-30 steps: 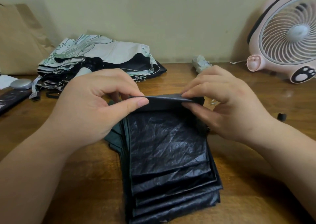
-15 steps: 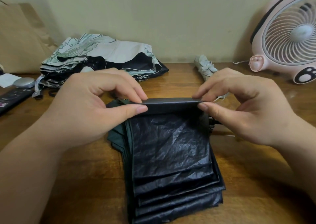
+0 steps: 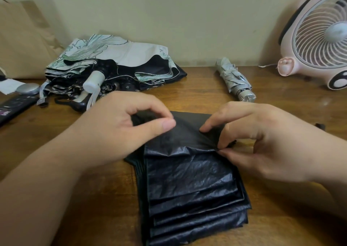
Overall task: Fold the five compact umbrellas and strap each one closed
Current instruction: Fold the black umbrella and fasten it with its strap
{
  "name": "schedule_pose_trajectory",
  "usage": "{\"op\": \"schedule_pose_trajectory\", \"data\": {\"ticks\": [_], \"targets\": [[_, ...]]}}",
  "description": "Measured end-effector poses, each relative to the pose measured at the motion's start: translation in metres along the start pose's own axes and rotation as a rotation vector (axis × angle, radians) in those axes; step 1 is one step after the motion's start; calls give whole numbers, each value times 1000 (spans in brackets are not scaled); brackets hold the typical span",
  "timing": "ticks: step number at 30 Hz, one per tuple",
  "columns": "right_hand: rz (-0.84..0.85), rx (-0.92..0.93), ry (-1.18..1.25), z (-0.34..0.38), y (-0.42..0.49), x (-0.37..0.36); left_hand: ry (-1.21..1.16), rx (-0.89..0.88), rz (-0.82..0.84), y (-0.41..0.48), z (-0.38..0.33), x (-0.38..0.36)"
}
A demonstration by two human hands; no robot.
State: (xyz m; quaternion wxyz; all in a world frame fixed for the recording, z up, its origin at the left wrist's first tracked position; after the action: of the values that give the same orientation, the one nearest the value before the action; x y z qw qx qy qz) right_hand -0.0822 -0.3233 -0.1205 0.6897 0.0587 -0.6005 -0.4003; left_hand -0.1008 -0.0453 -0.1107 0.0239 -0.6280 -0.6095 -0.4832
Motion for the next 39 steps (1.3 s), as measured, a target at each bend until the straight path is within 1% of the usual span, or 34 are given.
{"op": "schedule_pose_trajectory", "data": {"ticks": [1,3,6,9,13,15,16,17,18,20,21,22,23,25,27,28,31,35,39], "targets": [[12,-1,-4,0,0,-1,52,6,-25,2,1,-7],[32,3,-14,1,0,-3,177,-10,-3,9,3,-21],[57,16,-38,4,0,-5,343,16,128,21,5,-34],[85,30,-47,4,0,-7,445,67,276,27,4,-41],[128,25,-77,5,0,-7,601,61,484,23,5,-49],[116,-2,-37,7,0,-4,655,46,530,21,4,-50],[75,-29,11,7,-1,-2,670,37,541,20,3,-51],[0,-56,49,7,0,-2,681,27,543,19,3,-51],[-105,-81,56,5,2,-2,689,14,535,18,2,-51],[-312,-135,-8,-4,12,-8,702,-6,525,17,2,-51],[-368,-179,-52,-9,18,-13,704,-9,529,16,2,-51],[-372,-231,-86,-13,26,-18,705,-14,531,16,3,-52],[-323,-285,-106,-16,33,-23,707,-23,527,16,4,-52],[-144,-347,-138,-22,45,-33,710,-44,499,17,6,-53],[12,-342,-169,-24,52,-43,699,-45,471,17,8,-53],[63,-341,-159,-23,52,-47,686,-39,468,17,9,-53],[140,-330,-144,-24,46,-53,605,10,453,17,12,-49],[268,-348,-229,-23,46,-48,484,87,394,18,17,-43],[401,-390,-336,-23,48,-42,454,111,412,20,17,-40]]}}
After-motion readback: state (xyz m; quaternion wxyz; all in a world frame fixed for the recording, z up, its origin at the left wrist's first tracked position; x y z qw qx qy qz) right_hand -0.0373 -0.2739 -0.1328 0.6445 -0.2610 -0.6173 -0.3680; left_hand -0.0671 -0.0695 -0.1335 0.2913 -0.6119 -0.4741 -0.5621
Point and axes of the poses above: each hand's wrist, its own y-axis towards the middle knuckle, its own x-axis out of the back of the hand, z = x × y, the point moved 1 cm from there along y, towards the middle knuckle, and after that the axes turned 13 degrees about -z, right-handed, at the moved point
